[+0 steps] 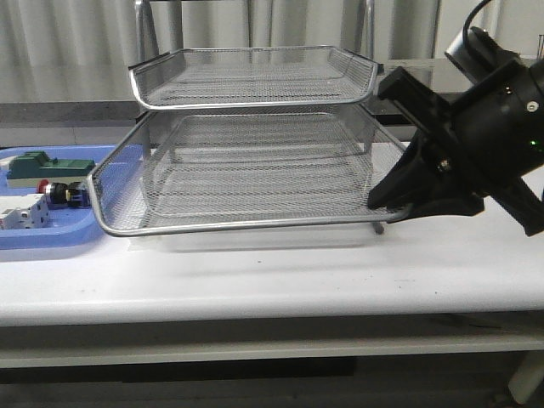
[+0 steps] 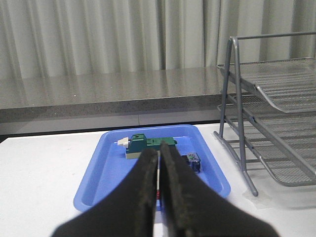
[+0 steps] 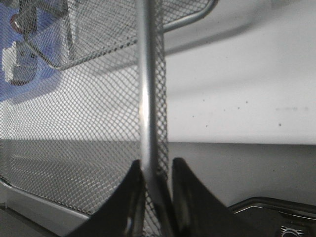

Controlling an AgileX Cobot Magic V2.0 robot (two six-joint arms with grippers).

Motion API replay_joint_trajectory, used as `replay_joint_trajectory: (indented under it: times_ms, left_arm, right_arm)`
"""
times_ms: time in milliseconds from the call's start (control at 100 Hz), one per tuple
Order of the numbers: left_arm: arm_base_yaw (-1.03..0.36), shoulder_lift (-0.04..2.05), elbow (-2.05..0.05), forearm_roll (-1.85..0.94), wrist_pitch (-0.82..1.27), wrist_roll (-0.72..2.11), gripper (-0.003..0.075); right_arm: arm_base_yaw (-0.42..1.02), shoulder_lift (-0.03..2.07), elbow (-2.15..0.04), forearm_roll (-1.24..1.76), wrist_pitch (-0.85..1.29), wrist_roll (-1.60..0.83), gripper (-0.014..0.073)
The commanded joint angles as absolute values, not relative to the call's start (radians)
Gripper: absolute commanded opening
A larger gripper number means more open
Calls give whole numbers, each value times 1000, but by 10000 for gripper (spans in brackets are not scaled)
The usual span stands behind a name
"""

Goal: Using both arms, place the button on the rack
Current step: 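Pull the middle wire tray out toward the robot with the right gripper, then raise and withdraw the right gripper from the tray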

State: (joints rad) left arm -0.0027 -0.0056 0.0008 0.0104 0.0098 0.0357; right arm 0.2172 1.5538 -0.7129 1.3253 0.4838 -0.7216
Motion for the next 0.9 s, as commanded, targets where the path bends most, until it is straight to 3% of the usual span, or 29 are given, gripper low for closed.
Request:
replay_joint_trajectory:
  times_ms: [0, 90, 290, 370, 730, 890]
  left_arm:
    - [-2, -37, 47, 0, -73, 27, 4]
    - [-2, -37, 47, 0, -73, 27, 4]
    - [-2, -37, 47, 0, -73, 27, 4]
    - [-2, -37, 47, 0, -73, 27, 4]
    - [-2, -37, 47, 0, -73, 27, 4]
    - [-2, -37, 47, 0, -73, 27, 4]
  right_arm:
    - [217, 1512, -705, 1285, 474, -751, 44]
    - [217, 1512, -705, 1285, 472, -751, 119]
    - [217, 1511, -705, 1285, 461, -755, 485]
    - [217, 1505, -705, 1284, 449, -767, 559]
    - [216, 1365, -705, 1234, 454, -766, 569]
    - [216, 1281, -705, 1068, 475, -645, 550]
